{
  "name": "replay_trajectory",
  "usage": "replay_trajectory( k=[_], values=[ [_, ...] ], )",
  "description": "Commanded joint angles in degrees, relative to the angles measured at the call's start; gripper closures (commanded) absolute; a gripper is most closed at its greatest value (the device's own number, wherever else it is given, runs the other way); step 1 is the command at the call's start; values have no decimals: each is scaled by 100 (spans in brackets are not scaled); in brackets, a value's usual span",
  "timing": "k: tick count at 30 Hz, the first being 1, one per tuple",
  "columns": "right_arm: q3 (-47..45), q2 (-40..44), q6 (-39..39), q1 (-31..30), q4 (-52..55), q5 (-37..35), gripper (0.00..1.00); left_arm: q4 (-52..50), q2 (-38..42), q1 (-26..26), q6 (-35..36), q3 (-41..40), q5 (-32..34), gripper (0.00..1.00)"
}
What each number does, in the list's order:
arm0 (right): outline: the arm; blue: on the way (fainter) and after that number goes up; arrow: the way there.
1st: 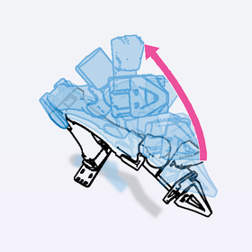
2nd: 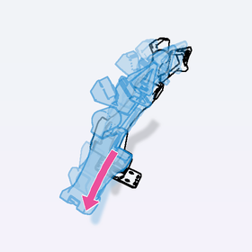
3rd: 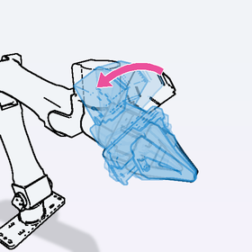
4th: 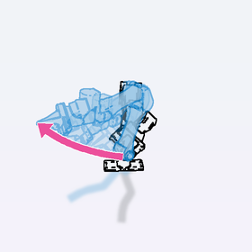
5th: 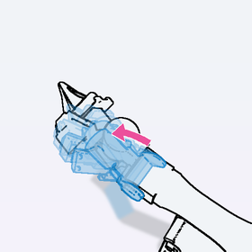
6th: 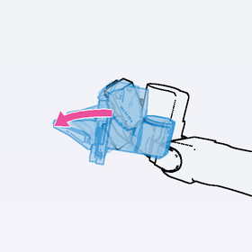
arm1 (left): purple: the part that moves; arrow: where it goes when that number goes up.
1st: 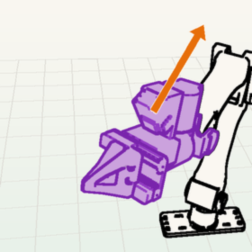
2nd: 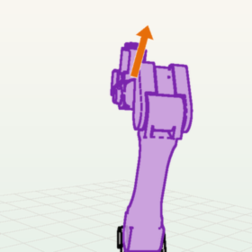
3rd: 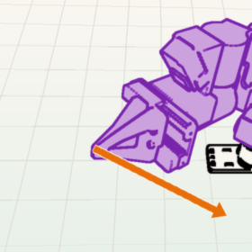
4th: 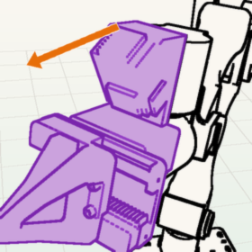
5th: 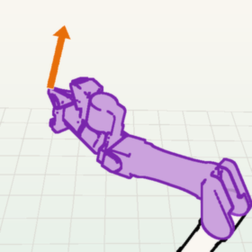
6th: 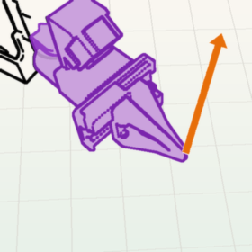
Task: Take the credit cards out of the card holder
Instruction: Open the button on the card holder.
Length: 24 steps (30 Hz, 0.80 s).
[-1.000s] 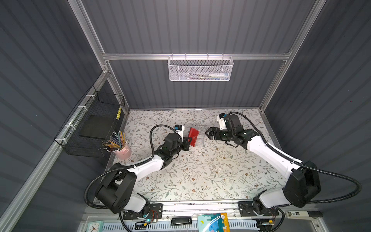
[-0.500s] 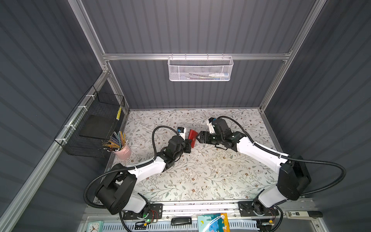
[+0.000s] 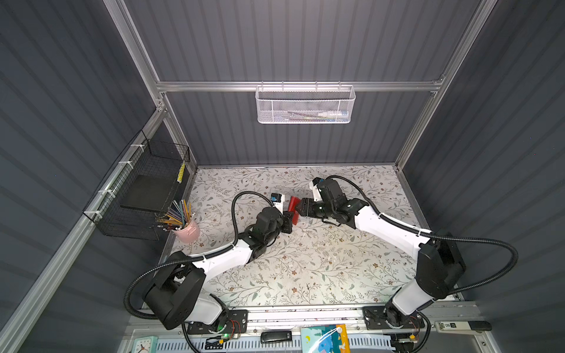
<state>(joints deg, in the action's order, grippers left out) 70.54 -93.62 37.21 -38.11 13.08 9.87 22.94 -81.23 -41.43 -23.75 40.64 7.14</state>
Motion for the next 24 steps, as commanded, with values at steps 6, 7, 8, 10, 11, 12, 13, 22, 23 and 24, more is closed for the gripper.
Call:
replay_trajectory(
  k=[6, 7, 8, 10, 11, 12, 13, 22, 23, 24],
  values=[
    [147, -233, 23, -81, -23, 0, 47, 417, 213, -61, -7, -101, 131, 100],
    [150, -247, 31, -83, -28, -2, 47, 429, 213, -62, -9, -103, 130, 100],
    [150, -259, 27, -83, -29, 6, 49, 430, 222, -63, -7, -107, 138, 100],
    [152, -286, 32, -96, -41, -18, 53, 463, 237, -70, -24, -131, 156, 100],
    [152, -296, 40, -101, -37, -33, 54, 477, 247, -73, -24, -140, 165, 100],
    [144, -310, 41, -100, -46, -45, 56, 495, 259, -76, -25, -144, 165, 100],
    [141, -322, 50, -101, -45, -45, 58, 506, 265, -76, -29, -153, 174, 100],
    [161, -416, 67, -136, -29, -142, 72, 616, 327, -76, -95, -184, 208, 100],
    [170, -428, 67, -144, -21, -158, 74, 616, 336, -76, -95, -187, 209, 100],
    [177, -437, 67, -154, -1, -188, 77, 637, 345, -71, -95, -195, 222, 100]
  ],
)
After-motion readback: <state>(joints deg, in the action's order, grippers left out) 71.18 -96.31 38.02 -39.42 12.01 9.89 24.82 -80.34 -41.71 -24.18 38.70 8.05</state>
